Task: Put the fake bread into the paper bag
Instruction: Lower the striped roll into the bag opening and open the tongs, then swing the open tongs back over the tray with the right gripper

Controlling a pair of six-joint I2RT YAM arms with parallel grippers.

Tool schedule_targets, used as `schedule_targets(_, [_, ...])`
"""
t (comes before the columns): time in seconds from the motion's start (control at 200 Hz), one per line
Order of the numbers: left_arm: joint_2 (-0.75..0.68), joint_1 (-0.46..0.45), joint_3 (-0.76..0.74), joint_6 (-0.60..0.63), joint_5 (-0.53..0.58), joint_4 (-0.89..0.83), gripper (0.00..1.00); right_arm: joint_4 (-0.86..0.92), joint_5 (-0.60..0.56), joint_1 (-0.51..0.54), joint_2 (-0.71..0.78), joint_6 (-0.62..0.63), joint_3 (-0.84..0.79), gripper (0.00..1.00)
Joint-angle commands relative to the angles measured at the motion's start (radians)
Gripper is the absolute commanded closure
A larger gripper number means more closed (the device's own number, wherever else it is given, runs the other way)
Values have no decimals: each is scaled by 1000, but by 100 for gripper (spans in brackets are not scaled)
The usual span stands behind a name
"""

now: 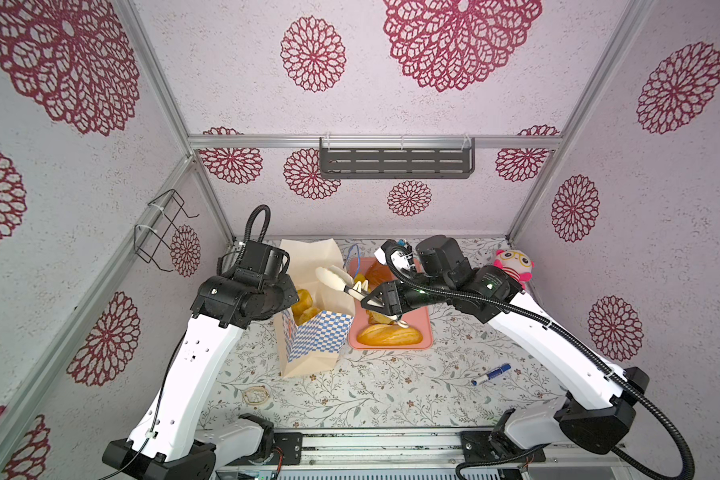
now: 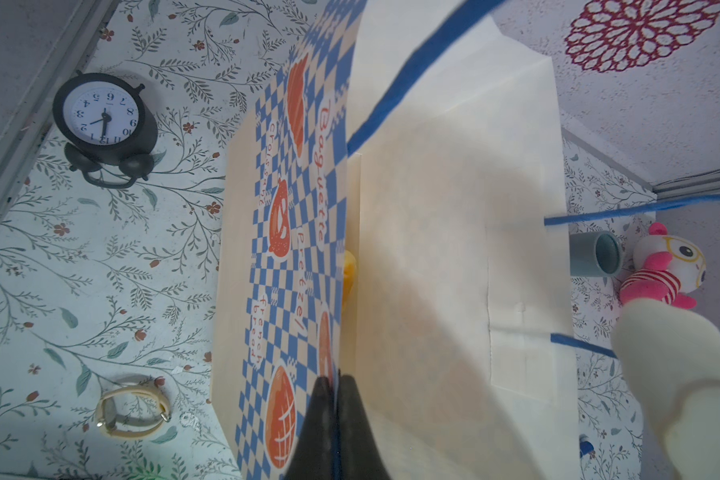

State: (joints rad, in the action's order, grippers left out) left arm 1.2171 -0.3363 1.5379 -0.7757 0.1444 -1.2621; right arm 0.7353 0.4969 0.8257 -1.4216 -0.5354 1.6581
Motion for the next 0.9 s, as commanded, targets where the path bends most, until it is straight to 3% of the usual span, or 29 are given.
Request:
schedule_targets(0.0, [-28, -7, -2, -13, 14, 34, 100, -52, -21, 4, 54, -12, 41, 61])
schedule_targets(0.245, [-36, -7, -9, -13, 17, 35, 100, -15, -74, -63, 49, -1, 181, 63])
schedule_targets(0.51, [-36, -9, -9, -14, 7, 40, 100, -126, -53, -341, 113, -77, 152, 64])
schedule_targets(0.705, [-34, -11, -3, -11, 7, 42, 100, -137, 2, -501, 136, -101, 10, 64])
schedule_targets(0.896, [-36, -11, -10, -11, 4, 44, 100, -187, 55, -565, 121, -117, -218, 64])
